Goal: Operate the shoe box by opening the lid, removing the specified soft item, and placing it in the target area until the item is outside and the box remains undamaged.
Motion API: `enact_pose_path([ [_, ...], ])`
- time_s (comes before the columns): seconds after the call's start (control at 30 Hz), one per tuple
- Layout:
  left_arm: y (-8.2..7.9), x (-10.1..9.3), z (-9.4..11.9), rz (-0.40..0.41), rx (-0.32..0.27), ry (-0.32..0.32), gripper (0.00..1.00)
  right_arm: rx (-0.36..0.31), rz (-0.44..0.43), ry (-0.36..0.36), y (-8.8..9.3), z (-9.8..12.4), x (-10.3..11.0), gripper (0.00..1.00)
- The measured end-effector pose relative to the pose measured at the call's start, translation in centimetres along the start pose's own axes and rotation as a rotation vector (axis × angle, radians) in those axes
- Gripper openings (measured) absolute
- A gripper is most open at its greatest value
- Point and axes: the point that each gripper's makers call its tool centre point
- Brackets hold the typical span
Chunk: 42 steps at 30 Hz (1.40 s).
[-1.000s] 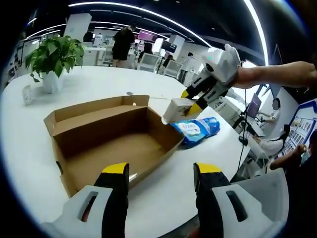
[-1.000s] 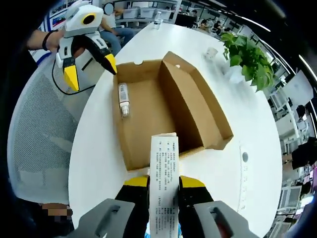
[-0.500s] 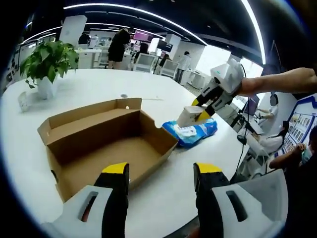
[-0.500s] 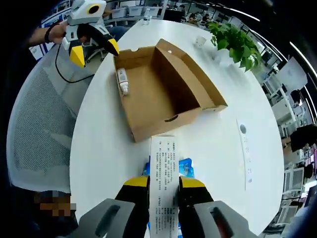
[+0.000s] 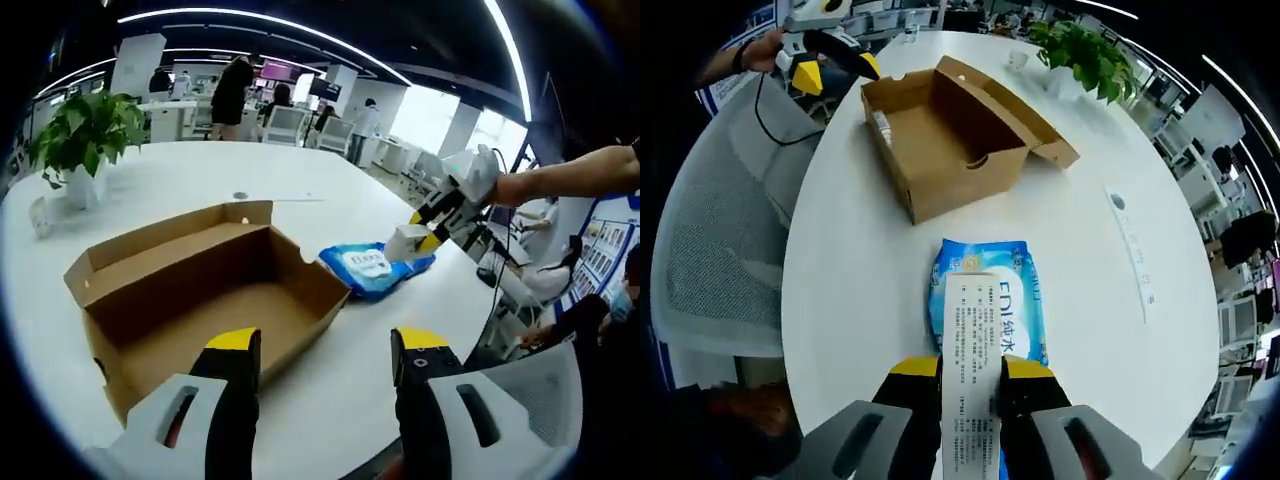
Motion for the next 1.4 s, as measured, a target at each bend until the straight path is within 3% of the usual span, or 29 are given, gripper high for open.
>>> enact_pose_path([
  [0.37,0.3,-0.4,-0.4,-0.004,0.015,0.002,0.53,0.022,-0.056,0.008,4.5,0.7,1.0,0.17],
  [0.6,0.3,-0.7,-1.0,-0.006,0.024,0.004,0.53,0.023,-0.081,0.013,6.0,0.9,0.8,0.17],
  [1.0,0.0,-0.9,-1.7,-0.012,0.034,0.001,0.53,0.002,-0.099,0.015,6.5,1.4,-1.2,0.17],
  [1.4,0.4,0.2,-1.1,0.011,0.042,-0.033,0.53,0.005,-0.053,0.044,6.0,2.4,-6.3,0.17],
])
Point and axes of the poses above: the point that each gripper's makers call its tool centre point, and the gripper's own axes: z roughly backward along the fingers, x roughly to its left, y roughly out of its underside, and after that the axes turned 6 degrees about -z, right-handed
